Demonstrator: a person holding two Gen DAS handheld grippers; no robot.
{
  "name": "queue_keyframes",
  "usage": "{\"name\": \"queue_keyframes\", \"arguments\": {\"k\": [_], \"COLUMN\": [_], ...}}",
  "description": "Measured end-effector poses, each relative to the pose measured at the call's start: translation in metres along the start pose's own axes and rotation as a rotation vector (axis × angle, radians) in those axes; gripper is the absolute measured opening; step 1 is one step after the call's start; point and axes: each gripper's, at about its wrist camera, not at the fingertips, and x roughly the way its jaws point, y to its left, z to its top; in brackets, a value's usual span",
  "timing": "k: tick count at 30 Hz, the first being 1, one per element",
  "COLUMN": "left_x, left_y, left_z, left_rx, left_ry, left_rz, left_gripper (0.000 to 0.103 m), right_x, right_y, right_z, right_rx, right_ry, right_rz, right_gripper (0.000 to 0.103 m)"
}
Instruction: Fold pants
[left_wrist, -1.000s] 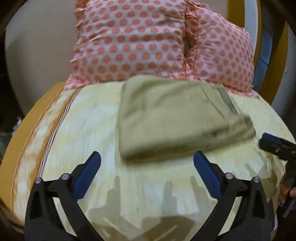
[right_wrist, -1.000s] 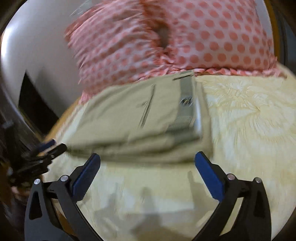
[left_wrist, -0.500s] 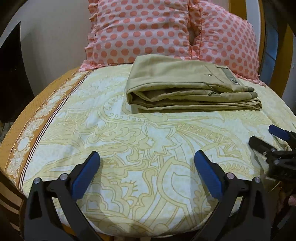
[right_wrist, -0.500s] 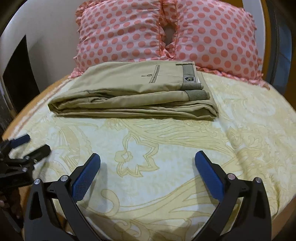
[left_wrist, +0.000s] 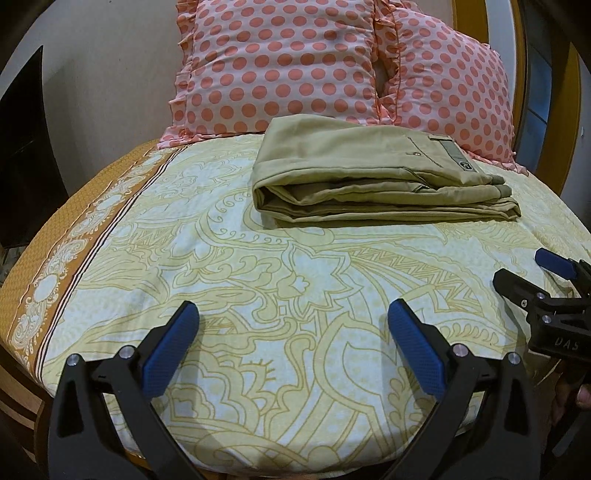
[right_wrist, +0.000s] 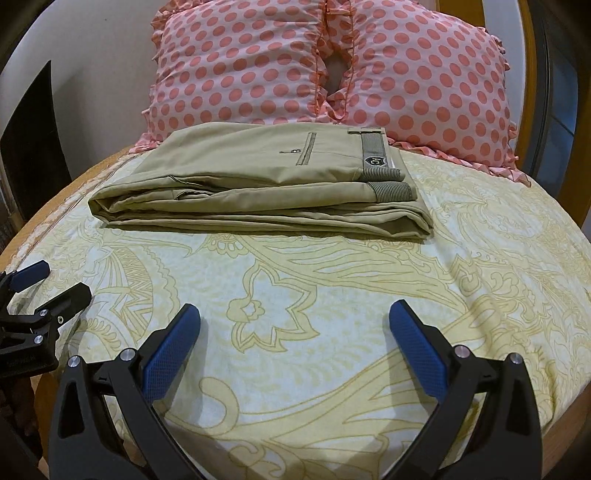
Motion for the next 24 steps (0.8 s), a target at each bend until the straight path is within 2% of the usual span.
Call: {"name": "queue_keyframes", "arguments": {"k": [24], "left_x": [-0.0009], "left_y": [-0.0020], "left_z": [-0.0004], "left_rx": [0.001], "left_ry": [-0.007], "left_rz": [0.002], "left_gripper": [0.101], "right_x": [-0.0004], "right_y": [-0.0005], "right_z": [-0.0005], "right_rx": [0.008], "right_ry": [-0.002], "right_rz": [-0.011], "right_gripper": [0.102]}}
